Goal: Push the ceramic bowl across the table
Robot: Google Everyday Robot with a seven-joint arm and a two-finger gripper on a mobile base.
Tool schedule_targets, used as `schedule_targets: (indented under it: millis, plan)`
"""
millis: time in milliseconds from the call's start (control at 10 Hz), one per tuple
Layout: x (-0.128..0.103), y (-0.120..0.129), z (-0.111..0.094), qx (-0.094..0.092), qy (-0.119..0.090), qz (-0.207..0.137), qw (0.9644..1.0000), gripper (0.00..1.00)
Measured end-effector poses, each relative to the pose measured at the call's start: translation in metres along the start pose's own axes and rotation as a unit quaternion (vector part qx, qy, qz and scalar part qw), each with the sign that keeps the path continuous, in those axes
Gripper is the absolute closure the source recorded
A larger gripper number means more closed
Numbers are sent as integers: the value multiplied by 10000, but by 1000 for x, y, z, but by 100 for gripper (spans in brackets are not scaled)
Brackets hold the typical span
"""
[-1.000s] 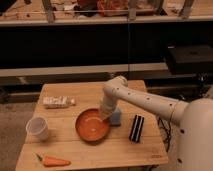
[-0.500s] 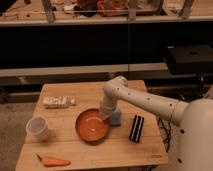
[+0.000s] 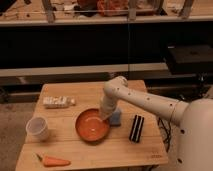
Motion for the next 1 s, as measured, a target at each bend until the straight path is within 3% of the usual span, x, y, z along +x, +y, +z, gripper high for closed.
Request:
schedule_targets:
  millis: [1000]
  plan:
    - [4, 1, -2, 20, -29, 47, 10000, 100]
